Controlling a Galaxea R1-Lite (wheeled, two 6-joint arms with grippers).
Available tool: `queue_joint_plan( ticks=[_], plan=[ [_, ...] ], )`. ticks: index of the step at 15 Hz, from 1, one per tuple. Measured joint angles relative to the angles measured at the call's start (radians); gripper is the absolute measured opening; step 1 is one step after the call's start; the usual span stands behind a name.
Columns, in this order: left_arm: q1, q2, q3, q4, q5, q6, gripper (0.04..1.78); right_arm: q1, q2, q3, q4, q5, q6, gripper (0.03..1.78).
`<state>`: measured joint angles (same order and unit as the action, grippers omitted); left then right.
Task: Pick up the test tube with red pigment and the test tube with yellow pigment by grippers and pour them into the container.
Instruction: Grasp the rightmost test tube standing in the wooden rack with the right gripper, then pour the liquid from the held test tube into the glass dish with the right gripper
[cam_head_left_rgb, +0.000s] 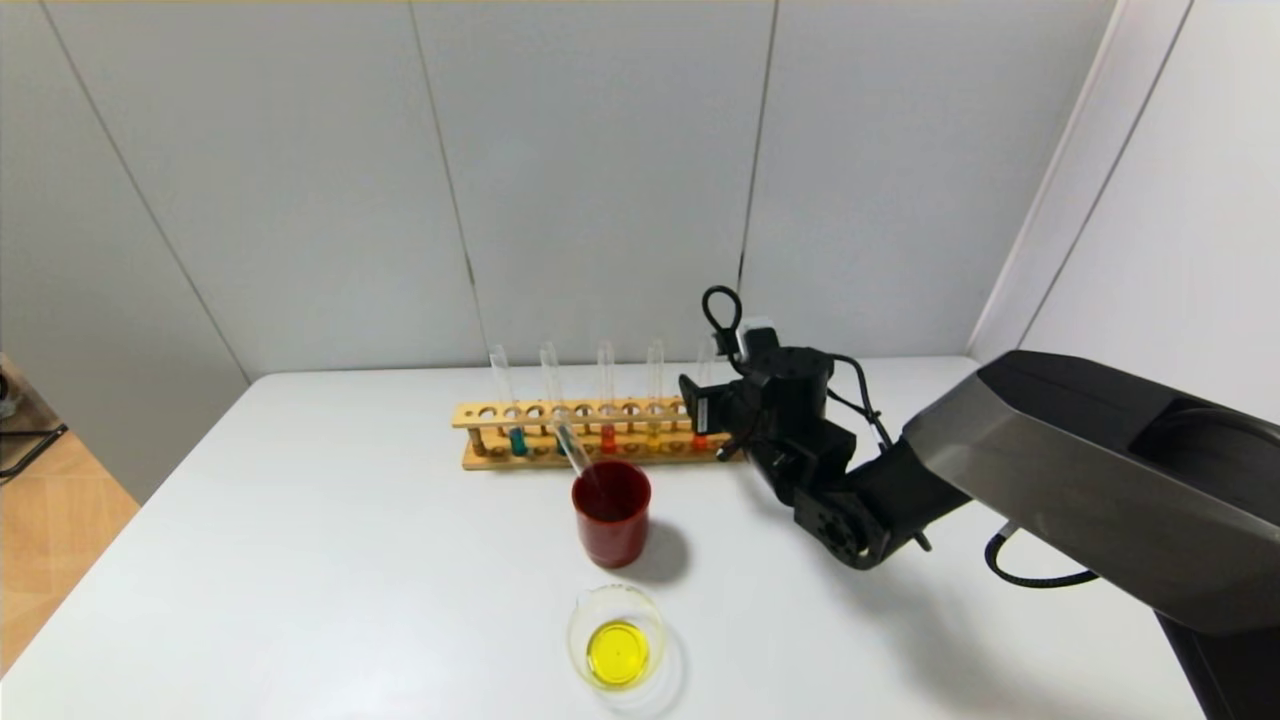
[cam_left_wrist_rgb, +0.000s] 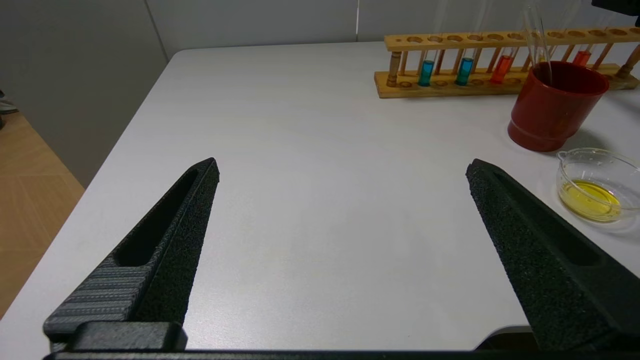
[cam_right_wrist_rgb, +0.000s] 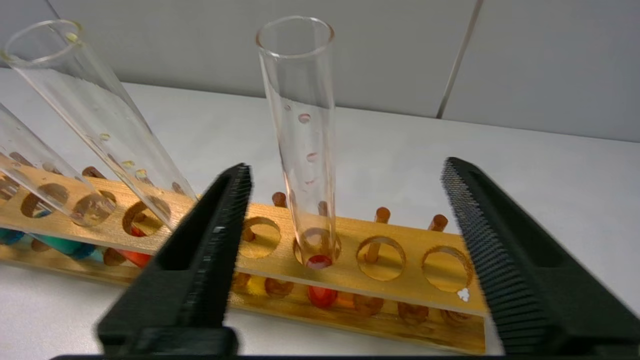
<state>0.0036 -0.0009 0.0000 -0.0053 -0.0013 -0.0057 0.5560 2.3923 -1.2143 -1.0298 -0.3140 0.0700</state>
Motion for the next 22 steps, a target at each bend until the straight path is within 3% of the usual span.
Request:
queue_joint_plan(
  ticks=[4,6,17,22],
  plan=[
    [0.0,0.0,0.0,0.0,0.0,0.0,1.75,0.004,0.004,-0.021,0.009,-0.002,-0.006,0.53],
    [0.0,0.0,0.0,0.0,0.0,0.0,1.75,0.006,0.005,-0.023,0.008,-0.002,-0.014,0.34],
    [-0.001,0.0,0.0,0.0,0.0,0.0,1.75,0.01,-0.066,-0.047,0.015,-0.007,-0.054,0.32],
    [0.0,0.0,0.0,0.0,0.0,0.0,1.75,0.014,-0.204,-0.054,0.122,-0.003,-0.058,0.32]
  ],
)
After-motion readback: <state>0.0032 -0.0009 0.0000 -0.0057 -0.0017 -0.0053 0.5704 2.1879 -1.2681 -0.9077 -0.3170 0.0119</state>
